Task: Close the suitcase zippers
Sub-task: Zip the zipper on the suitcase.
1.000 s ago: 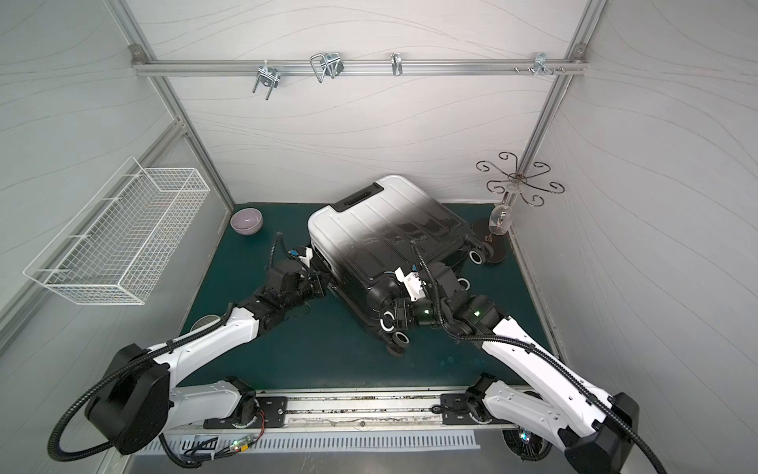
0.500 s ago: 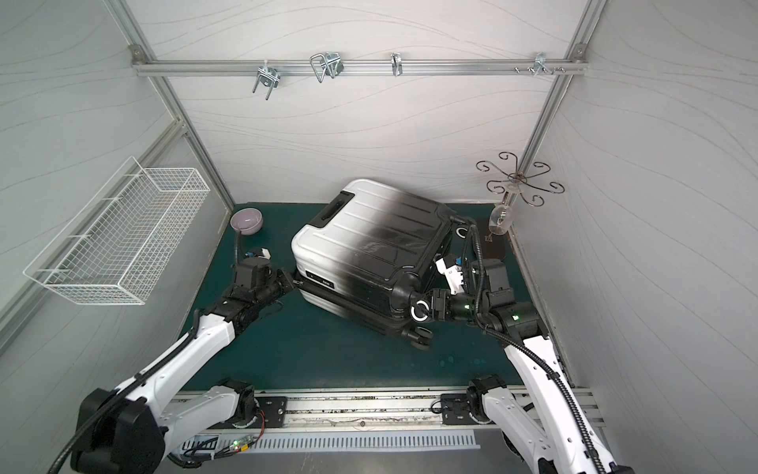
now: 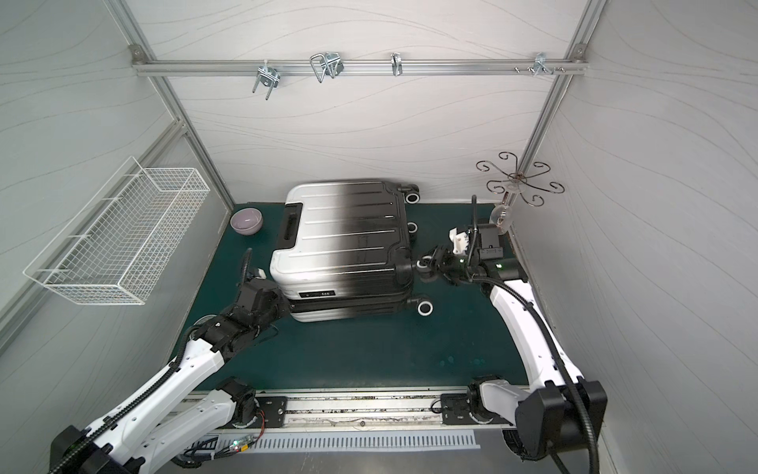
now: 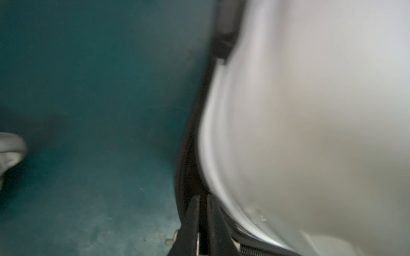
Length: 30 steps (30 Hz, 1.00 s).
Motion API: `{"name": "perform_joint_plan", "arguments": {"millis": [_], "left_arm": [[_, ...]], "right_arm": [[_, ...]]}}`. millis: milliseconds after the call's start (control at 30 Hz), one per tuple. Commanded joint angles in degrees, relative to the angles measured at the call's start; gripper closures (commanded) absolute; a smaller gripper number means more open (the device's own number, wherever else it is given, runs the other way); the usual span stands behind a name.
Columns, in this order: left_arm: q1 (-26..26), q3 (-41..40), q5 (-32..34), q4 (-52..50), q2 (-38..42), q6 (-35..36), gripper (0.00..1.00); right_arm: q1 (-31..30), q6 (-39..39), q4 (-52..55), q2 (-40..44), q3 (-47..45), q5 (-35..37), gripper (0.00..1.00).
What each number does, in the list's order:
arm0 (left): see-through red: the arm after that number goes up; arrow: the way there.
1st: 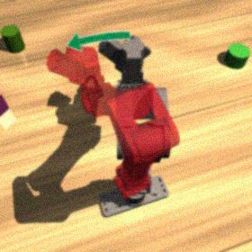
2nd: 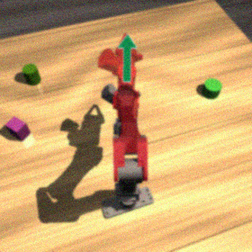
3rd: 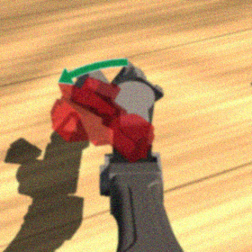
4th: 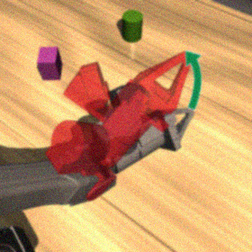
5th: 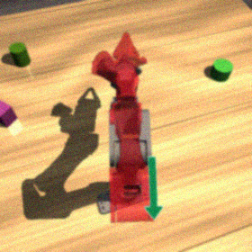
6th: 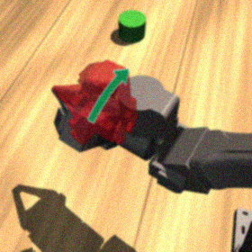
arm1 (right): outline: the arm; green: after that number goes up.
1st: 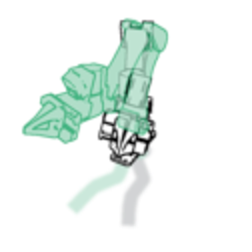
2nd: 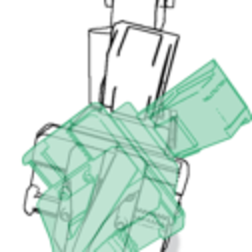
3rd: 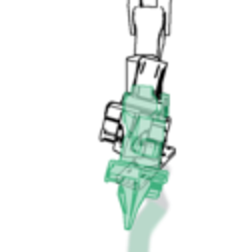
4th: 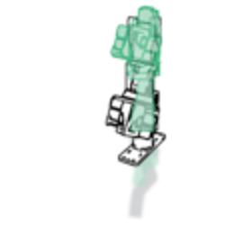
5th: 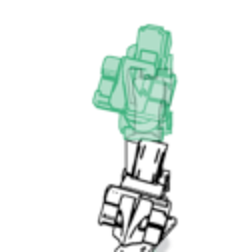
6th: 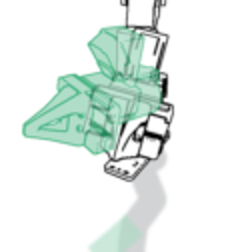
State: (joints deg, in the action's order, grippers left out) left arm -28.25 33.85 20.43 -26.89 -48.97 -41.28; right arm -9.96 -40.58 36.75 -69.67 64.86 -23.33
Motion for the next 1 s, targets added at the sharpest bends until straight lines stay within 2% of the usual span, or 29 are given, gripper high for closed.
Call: {"name": "perform_joint_plan", "arguments": {"millis": [0, 67, 133, 200, 300, 433, 533, 567, 633, 667, 733, 767, 867, 967], "left_arm": [[-7.01, 0.32, 13.17, 5.16, -2.04, -0.98, 1.0], [-12.05, 1.17, 11.5, 9.35, -4.98, -0.04, 1.0], [-15.72, 2.08, 7.61, 15.44, -9.03, 1.4, 1.0], [-18.75, 4.56, 4.52, 19.07, -13.56, 2.9, 1.0], [-22.77, 8.58, 4.11, 19.86, -18.22, 4.67, 1.0], [-23.5, 8.66, 1.52, 19.78, -18.05, 3.81, 1.0], [-23.78, 8.0, -0.75, 19.04, -17.41, 4.46, 1.0], [-23.78, 7.99, -1.15, 18.3, -16.87, 4.54, 1.0], [-23.79, 8.96, -3.17, 15.15, -14.75, 5.85, 1.0], [-23.78, 9.83, -3.85, 13.38, -13.54, 6.7, 0.91], [-23.7, 12.85, -4.34, 6.8, -11.11, 8.15, 0.53], [-23.69, 15.24, -3.85, 2.39, -10.19, 8.72, 0.39], [-23.27, 20.2, -3.19, -6.11, -6.99, 10.78, 0.22], [-18.24, 24.85, -5.38, -12.15, -4.88, 11.44, 0.15]], "right_arm": [[1.0, 10.56, 11.07, -3.21, 4.17, 32.75, 0.54], [-3.9, 12.02, 11.9, -1.22, 6.54, 38.15, 0.5], [-11.8, 12.26, 13.67, -0.9, 9.55, 40.92, 0.46], [-19.85, 11.34, 15.66, -2.9, 13.26, 41.14, 0.45], [-29.43, 8.94, 17.89, -6.71, 17.04, 39.27, 0.42], [-36.92, 3.01, 16.61, -6.3, 12.75, 35.59, 0.4], [-37.93, 2.82, 17.98, -4.75, 10.3, 41.4, 0.34], [-35.98, 3.63, 18.27, -4.44, 9.65, 41.14, 0.32], [-26.87, 5.82, 17.42, -3.76, 8.47, 33.34, 0.32], [-23.84, 6.94, 16.91, -3.35, 8.06, 31.93, 0.32], [-19.56, 8.71, 17.25, -2.69, 8.47, 32.02, 0.31], [-18.44, 9.62, 17.8, -2.54, 9.04, 32.81, 0.3], [-17.84, 11.71, 19.49, -2.61, 10.54, 36.27, 0.24], [-17.71, 12.63, 21.44, -2.0, 11.35, 40.17, 0.23]]}}
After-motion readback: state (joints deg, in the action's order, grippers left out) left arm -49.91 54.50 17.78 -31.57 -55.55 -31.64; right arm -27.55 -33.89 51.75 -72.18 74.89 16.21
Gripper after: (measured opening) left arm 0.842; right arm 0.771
